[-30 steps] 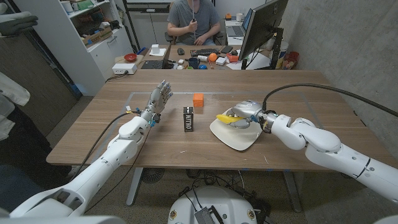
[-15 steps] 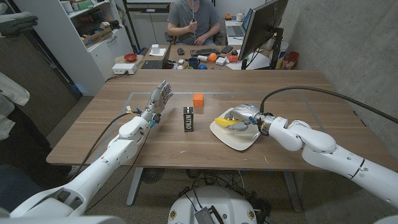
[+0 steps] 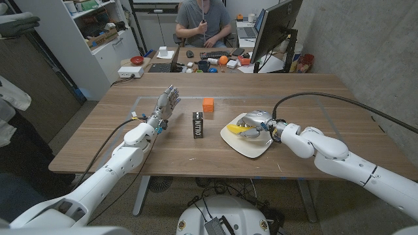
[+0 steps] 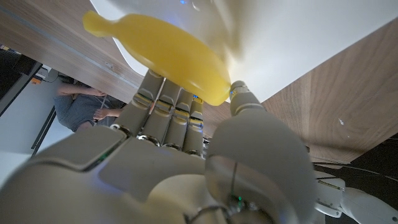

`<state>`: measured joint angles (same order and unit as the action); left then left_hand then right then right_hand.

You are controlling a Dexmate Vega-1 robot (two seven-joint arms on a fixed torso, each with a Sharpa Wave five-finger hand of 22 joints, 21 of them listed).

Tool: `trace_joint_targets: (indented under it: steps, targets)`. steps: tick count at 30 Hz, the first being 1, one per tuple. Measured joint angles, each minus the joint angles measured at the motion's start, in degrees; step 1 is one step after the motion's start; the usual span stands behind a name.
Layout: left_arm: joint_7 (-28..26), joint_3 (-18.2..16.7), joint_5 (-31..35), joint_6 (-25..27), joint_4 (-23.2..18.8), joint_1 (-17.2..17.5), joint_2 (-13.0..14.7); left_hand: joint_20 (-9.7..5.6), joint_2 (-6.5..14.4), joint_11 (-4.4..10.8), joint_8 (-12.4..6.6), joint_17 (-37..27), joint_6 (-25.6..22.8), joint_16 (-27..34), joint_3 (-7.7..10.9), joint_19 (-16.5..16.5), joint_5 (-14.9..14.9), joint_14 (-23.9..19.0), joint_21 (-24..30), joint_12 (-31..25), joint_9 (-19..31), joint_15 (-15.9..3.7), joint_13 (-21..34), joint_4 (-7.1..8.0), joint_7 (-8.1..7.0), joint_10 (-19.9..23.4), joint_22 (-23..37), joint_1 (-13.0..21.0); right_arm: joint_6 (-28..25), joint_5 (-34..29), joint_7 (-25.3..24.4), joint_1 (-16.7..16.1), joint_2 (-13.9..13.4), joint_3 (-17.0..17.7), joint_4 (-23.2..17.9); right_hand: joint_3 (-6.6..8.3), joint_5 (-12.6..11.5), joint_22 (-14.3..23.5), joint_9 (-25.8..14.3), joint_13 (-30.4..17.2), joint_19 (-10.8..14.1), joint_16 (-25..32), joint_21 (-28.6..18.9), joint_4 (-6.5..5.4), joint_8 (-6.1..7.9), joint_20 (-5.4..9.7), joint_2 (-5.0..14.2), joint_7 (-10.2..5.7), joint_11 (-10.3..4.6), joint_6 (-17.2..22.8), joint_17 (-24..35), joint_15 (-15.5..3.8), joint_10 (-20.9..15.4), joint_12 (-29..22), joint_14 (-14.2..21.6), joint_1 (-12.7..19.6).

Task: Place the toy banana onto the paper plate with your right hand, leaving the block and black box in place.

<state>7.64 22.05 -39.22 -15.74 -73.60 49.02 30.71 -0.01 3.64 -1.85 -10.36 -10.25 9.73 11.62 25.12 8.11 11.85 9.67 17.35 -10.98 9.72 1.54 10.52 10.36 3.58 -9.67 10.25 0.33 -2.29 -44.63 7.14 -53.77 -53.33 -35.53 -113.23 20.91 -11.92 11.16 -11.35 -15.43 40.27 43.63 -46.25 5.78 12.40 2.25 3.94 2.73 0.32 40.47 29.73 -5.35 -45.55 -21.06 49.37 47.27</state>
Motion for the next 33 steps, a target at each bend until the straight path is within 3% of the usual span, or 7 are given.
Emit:
trace_joint_targets:
  steps: [11,15,19,23,26,30,33]
  targets:
    - [0.34,-0.02,0.07,0.03,0.3,-0.37,-0.06,-0.31,0.0,0.0,0.0,0.0,0.0,0.0,0.0,-0.31,0.0,0.0,-0.22,0.0,0.0,0.0,0.0,0.0,0.0,0.0,0.0,0.0,-1.65,0.15,1.62,0.56,-0.1,-0.75,0.37,-1.08,-0.19,-0.78,-0.08,0.05,-1.57,-3.14,0.0,-1.17,-0.61,-0.11,0.44,-0.2,0.31,-0.23,-2.22,-0.64,1.39,0.46,-0.64,0.74]
    - [0.47,0.06,0.11,0.03,0.51,-0.56,-0.09,-0.31,0.0,0.0,0.0,0.0,0.0,0.0,0.0,-0.31,0.0,0.0,-0.22,0.0,0.0,0.0,0.0,0.0,0.0,0.0,0.0,0.0,-2.11,0.39,2.43,0.76,-0.41,-0.96,0.38,-2.02,-0.19,-1.05,-0.11,0.28,-2.59,-4.93,0.5,-2.11,-1.21,-0.52,0.47,-0.92,0.62,-0.94,-3.22,-0.68,3.12,1.22,-2.04,0.72]
    - [0.53,0.09,0.15,0.04,0.6,-0.66,-0.12,-0.31,0.0,0.0,0.0,0.0,0.0,0.0,-0.24,-0.31,0.0,0.0,-0.22,0.0,0.0,0.0,0.0,0.24,0.0,0.0,0.0,0.0,-2.21,0.4,3.06,1.04,-0.74,-1.15,0.3,-2.16,-0.85,-1.31,-0.1,0.55,-4.07,-6.66,1.28,-2.25,-1.94,-1.19,1.47,-2.22,0.6,-2.24,-3.94,0.13,5.4,2.25,-3.87,1.09]
    - [0.58,0.1,0.16,0.03,0.65,-0.68,-0.14,-0.3,0.0,0.0,0.0,0.0,0.0,0.0,-0.24,-0.31,0.0,0.0,-0.22,0.0,0.0,0.0,0.0,0.24,0.0,0.0,0.0,0.0,-2.25,0.04,3.94,1.38,-1.1,-1.47,0.02,-1.41,-1.58,-1.31,0.17,0.75,-4.94,-8.56,2.15,-0.79,-3.03,-1.23,1.81,-4.58,0.51,-8.85,-4.68,0.63,8.16,3.74,-5.64,1.29]
    - [0.6,0.1,0.16,0.04,0.69,-0.68,-0.15,-0.3,0.0,0.0,0.0,0.0,0.0,0.0,-0.24,-0.3,0.0,0.0,-0.22,0.0,0.0,0.0,0.0,0.24,0.0,0.0,0.0,0.0,-2.28,-0.56,4.65,1.59,-1.31,-1.67,-0.26,-1.54,-2.03,-1.08,0.39,1.05,-6.02,-9.32,2.45,-0.15,-3.28,-1.39,1.93,-5.13,0.41,-15.85,-4.65,0.95,9.65,4.56,-6.3,1.51]
    - [0.62,0.1,0.16,0.03,0.69,-0.68,-0.15,-0.3,0.0,0.0,0.0,0.0,0.0,0.0,-0.41,-0.3,0.0,0.0,-0.22,0.0,0.0,0.0,0.0,0.06,0.0,0.0,0.0,0.0,-2.28,-0.56,4.65,1.74,-1.48,-1.8,-0.51,-1.68,-2.41,-0.88,0.47,1.18,-6.06,-9.3,2.45,0.63,-3.28,-1.33,0.69,-5.83,0.09,-21.38,-4.34,1.06,9.99,4.78,-7.04,1.4]
    - [0.63,0.11,0.16,0.03,0.8,-0.68,-0.19,-0.3,0.0,0.0,0.0,0.0,0.0,0.0,-0.41,-0.3,0.0,0.0,-0.22,0.0,0.0,0.0,0.0,0.06,0.0,0.0,0.0,0.0,-2.44,-1.25,5.35,1.8,-1.53,-1.83,-0.62,-2.43,-2.41,-0.88,0.49,1.2,-6.57,-9.29,2.56,0.2,-3.28,-1.44,-0.51,-6.08,0.32,-24.08,-3.75,1.14,10.42,5.17,-7.32,0.2]
